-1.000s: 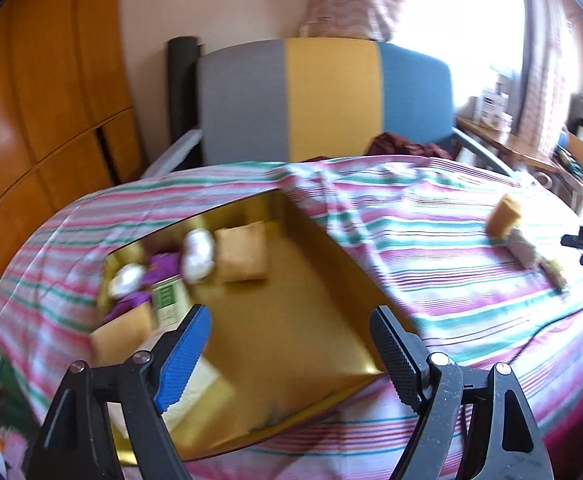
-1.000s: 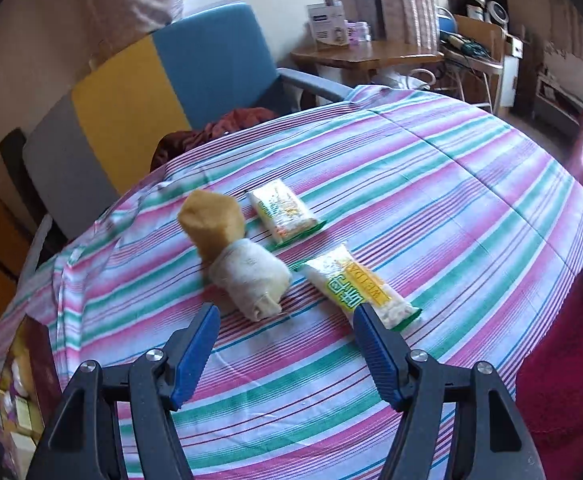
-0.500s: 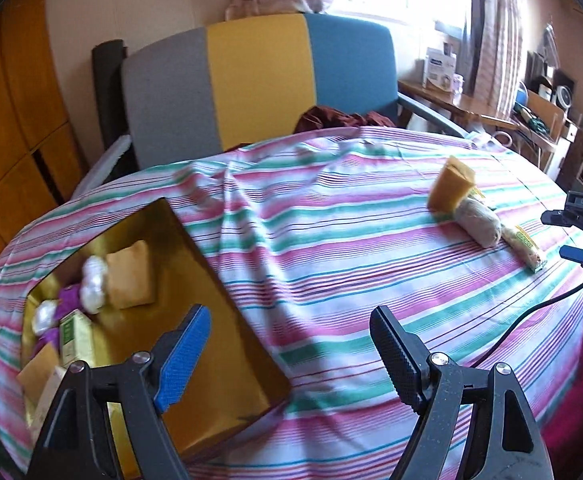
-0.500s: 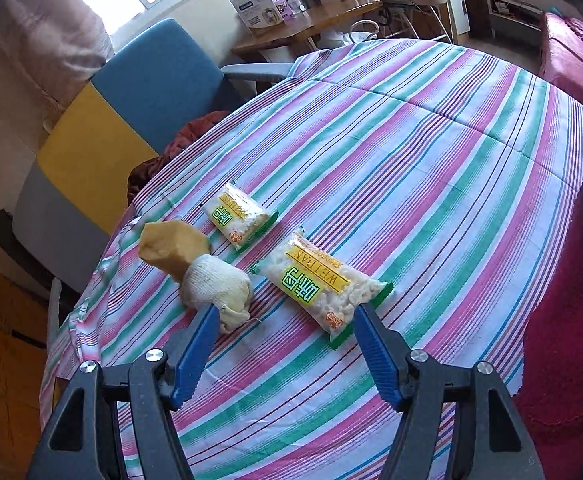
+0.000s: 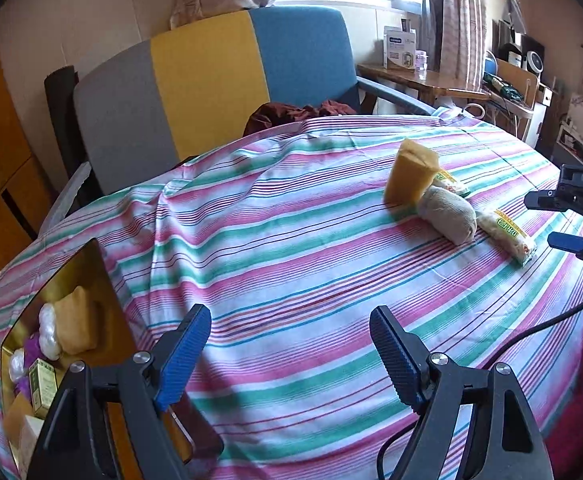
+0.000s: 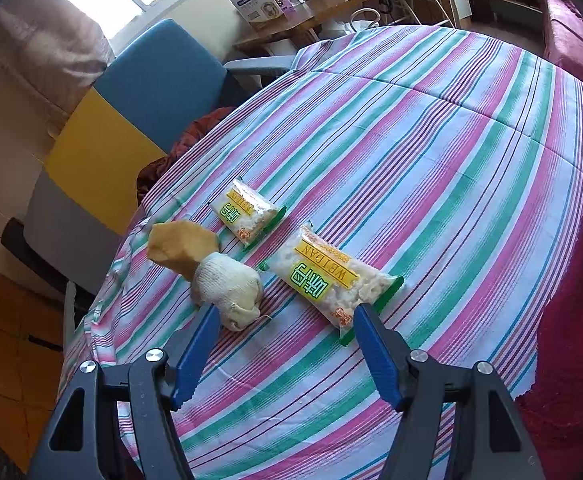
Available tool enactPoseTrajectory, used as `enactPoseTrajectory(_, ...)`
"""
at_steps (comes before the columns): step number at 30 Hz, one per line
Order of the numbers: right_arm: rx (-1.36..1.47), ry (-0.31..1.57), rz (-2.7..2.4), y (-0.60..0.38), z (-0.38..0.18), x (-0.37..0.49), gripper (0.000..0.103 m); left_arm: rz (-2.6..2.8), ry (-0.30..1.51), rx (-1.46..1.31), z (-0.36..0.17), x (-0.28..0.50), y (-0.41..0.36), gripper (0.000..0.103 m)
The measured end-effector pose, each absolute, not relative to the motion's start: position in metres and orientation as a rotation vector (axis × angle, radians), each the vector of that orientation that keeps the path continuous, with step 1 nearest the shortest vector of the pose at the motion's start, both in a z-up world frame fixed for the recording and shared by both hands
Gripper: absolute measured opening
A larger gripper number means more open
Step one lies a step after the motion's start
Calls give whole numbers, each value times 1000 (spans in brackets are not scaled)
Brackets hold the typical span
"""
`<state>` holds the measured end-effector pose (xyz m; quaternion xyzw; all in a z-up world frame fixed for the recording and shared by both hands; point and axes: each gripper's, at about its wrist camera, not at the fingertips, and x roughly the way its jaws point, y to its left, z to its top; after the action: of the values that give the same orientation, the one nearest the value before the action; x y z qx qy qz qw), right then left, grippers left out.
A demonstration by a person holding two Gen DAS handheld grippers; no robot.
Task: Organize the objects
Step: 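Reach the left gripper to the white knit-wrapped bun and grasp it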
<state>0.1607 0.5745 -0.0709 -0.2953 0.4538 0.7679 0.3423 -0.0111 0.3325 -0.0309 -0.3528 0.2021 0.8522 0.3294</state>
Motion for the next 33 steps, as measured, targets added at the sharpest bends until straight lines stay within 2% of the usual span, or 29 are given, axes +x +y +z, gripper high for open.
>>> enactPoseTrajectory(23, -649, 1342, 1964, 590, -76, 184, 70, 2093, 612, -896, -46, -6, 410, 79)
enactPoseTrajectory(33, -614, 1400, 1946, 594, -79, 189, 70, 2021, 525, -981, -47, -14, 446, 79)
